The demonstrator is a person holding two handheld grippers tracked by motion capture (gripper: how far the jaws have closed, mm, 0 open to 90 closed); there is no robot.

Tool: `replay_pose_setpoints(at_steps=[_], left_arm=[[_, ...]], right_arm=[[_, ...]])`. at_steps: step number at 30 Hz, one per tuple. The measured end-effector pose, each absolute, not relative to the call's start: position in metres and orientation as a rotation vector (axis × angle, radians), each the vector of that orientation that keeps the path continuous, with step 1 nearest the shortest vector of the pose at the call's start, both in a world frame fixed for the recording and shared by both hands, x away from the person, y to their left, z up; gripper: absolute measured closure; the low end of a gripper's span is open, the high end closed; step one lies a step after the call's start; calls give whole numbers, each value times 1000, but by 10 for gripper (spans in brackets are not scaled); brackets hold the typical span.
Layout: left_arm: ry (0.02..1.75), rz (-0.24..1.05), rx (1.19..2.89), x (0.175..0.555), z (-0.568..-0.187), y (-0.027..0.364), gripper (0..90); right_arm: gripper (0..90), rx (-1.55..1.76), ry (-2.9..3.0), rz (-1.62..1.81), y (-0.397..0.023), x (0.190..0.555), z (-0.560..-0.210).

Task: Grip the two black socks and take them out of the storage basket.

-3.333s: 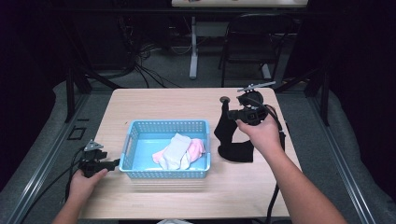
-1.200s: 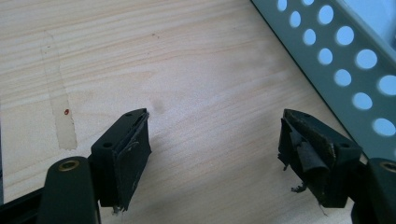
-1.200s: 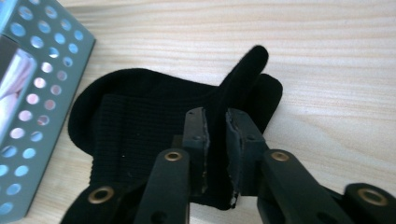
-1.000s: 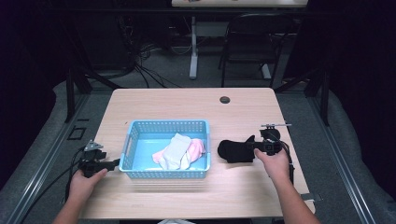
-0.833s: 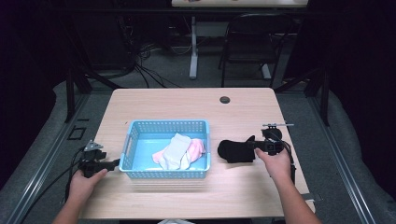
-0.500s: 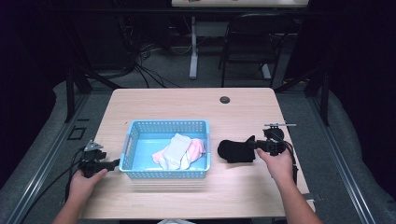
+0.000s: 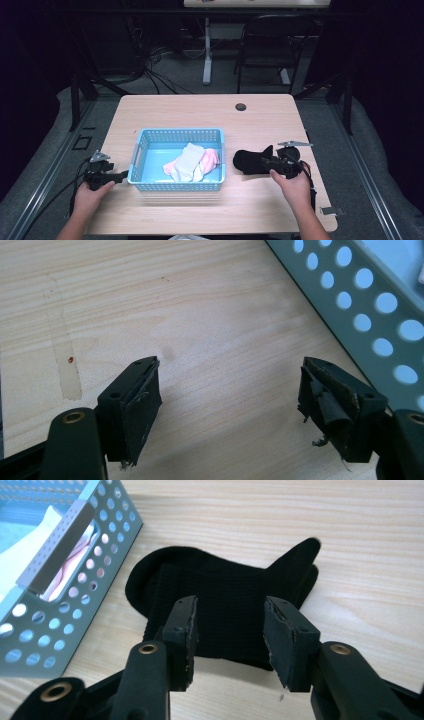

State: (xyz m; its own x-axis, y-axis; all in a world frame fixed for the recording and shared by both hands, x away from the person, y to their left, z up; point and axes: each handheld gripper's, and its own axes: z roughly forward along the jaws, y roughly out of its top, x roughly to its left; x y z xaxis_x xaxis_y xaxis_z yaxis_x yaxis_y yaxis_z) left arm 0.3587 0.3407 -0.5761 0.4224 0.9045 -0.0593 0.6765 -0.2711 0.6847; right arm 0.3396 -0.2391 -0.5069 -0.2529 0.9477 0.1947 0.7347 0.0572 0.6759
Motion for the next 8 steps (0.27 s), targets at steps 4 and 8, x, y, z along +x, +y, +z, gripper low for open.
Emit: replay_pose_setpoints(at_steps=[4,8], left_arm=[[1331,454,2037,359,-576,341,247],[1326,455,2036,359,-576,340,247]], right_arm=[[541,1666,2002,1033,-236,331,-516],[508,1698,1910,1103,-240,326,-527]])
